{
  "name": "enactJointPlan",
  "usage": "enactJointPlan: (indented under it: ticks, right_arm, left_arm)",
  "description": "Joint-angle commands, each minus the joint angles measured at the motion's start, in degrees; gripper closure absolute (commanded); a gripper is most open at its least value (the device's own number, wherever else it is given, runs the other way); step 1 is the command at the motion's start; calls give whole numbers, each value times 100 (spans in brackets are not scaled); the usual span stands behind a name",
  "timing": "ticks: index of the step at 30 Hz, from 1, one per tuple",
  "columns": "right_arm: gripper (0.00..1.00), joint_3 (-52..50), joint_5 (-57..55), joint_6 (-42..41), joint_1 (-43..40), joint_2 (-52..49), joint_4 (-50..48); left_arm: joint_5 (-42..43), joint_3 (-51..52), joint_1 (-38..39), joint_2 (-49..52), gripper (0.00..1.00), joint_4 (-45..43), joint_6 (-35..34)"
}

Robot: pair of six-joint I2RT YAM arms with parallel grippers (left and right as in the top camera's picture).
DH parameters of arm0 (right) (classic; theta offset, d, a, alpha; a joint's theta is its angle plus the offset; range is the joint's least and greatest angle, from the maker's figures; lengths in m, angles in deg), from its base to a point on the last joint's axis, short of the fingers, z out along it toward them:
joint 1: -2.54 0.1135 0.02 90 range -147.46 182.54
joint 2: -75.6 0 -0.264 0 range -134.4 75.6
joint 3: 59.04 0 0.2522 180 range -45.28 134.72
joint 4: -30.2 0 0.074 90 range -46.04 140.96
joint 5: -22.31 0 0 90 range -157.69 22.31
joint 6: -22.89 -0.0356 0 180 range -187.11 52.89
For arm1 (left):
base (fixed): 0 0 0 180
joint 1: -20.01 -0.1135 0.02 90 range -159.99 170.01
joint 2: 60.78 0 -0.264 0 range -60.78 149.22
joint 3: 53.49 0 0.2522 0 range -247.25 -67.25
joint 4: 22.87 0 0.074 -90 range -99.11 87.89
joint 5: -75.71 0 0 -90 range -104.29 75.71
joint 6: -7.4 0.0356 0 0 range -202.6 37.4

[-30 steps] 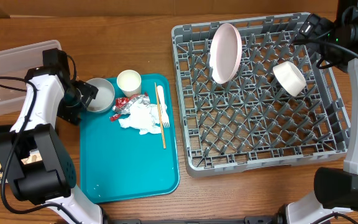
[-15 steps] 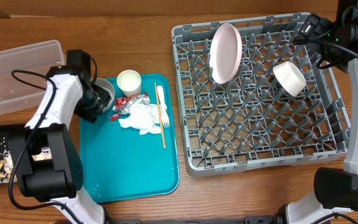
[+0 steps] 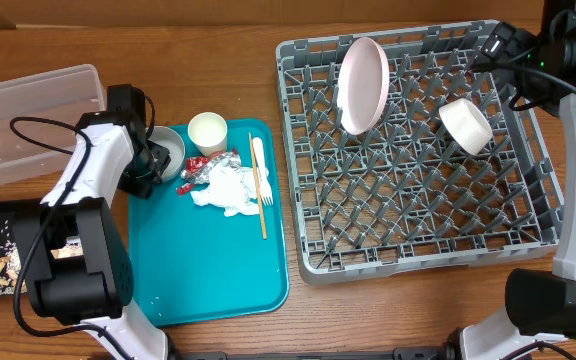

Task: Sort waste into correct bins and load items into the dishwasher rack
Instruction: 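Grasp the white bowl's rim with the left gripper and lift it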

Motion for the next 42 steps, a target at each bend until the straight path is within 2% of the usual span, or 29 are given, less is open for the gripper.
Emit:
enactJointPlan:
  ticks: [1,2,3,8,15,24,32,40,42]
  right_arm:
    - [0,81,-61,-26,-11,20,-28]
    - [0,81,-61,-26,-11,20,-28]
    - [0,81,-61,-26,-11,20,-28]
    - [0,81,-61,-26,-11,20,-28]
    - [0,81,-61,-26,-11,20,-28]
    - [0,81,-61,-26,-11,20,-28]
    - [0,81,-61,-26,-11,20,-28]
    - [0,81,-61,-26,-11,20,-28]
    - [0,81,-61,-26,-11,20,-28]
  left_arm:
    - [-184,72,-37,-68,73,-11,-96]
    - [-184,81,-37,-66,76,-13,-96]
    - [-181,101,-37,-66,85,-24,-96]
    - [-181,105,-37,-63,96,-20,-94]
    - [-181,101,-37,-72,96,85,-13]
    - [-179,-225,-76,-376,96,990,-4]
    - [-179,-284,-76,-1231,96,1650,79]
    - [-57,-284,-76,-2376,96,2306,372]
    - [92,-284,-76,-2632,96,2339,621]
